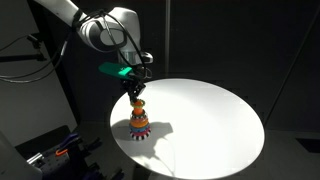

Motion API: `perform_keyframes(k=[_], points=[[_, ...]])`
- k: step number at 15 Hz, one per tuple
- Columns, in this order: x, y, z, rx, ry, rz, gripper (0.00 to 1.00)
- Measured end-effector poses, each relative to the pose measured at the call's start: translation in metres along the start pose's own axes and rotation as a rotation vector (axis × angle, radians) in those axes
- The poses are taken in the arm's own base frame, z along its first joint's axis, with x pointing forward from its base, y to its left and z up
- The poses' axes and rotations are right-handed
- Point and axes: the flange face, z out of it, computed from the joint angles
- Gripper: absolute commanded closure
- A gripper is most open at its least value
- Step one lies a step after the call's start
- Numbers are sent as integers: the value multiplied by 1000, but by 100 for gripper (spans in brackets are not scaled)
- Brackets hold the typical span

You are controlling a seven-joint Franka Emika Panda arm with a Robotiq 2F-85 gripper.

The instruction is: Pick up the lime green ring and put it on the ring holder

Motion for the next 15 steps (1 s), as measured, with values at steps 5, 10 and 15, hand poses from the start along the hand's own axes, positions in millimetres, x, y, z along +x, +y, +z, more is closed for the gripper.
perform_keyframes(k=[5, 10, 15], points=[[-1, 4, 0, -2, 14, 9, 90], [-2, 5, 0, -2, 13, 12, 45], [-3, 6, 2, 0, 10, 13, 5]])
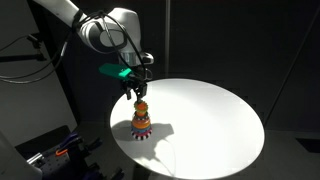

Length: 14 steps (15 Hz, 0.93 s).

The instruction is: Pick up the lime green ring and put it on the ring holder

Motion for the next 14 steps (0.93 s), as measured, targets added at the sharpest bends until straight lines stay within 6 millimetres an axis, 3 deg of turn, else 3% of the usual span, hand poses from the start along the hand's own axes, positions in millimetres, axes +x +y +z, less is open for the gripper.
perform_keyframes(k=[2, 14], points=[[-1, 1, 2, 2, -5, 3, 0], [-3, 1, 4, 15, -6, 16, 0]])
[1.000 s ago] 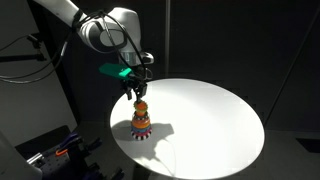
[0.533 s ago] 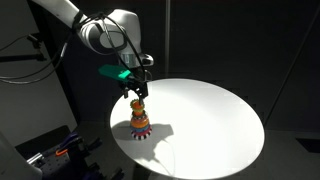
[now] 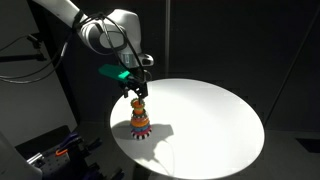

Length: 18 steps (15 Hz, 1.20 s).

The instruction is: Pick up the lime green ring and put it on the ring holder

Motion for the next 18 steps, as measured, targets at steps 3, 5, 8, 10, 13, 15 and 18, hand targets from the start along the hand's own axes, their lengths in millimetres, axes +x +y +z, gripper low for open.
perform_keyframes(k=[3, 5, 8, 10, 13, 15, 18], points=[[1, -1, -1, 25, 9, 8, 0], [1, -1, -1, 42, 15, 8, 0], [2, -2, -1, 64, 24, 10, 0], [2, -4, -2, 85, 31, 7, 0], [4, -8, -2, 112, 43, 2, 0], [5, -11, -2, 124, 48, -4, 0], [6, -14, -3, 138, 55, -10, 0]])
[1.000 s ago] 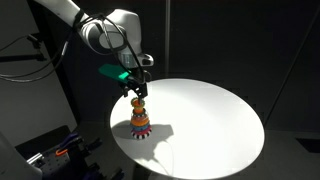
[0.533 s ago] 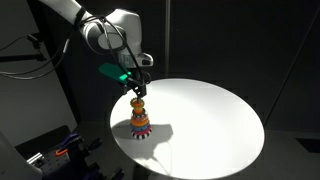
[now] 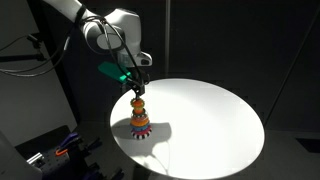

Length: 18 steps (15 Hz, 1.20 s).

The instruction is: Pick up the lime green ring and put it on the ring holder

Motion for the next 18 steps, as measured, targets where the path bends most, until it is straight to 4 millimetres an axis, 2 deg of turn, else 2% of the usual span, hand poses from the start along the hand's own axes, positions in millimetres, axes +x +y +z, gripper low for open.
perform_keyframes(k=[3, 4, 6, 14, 18], points=[[1, -2, 1, 7, 1, -6, 3], [1, -2, 1, 8, 1, -7, 27], [1, -2, 2, 12, 0, -12, 29], [3, -2, 0, 12, 5, -17, 94], [5, -2, -1, 11, 9, -17, 100]])
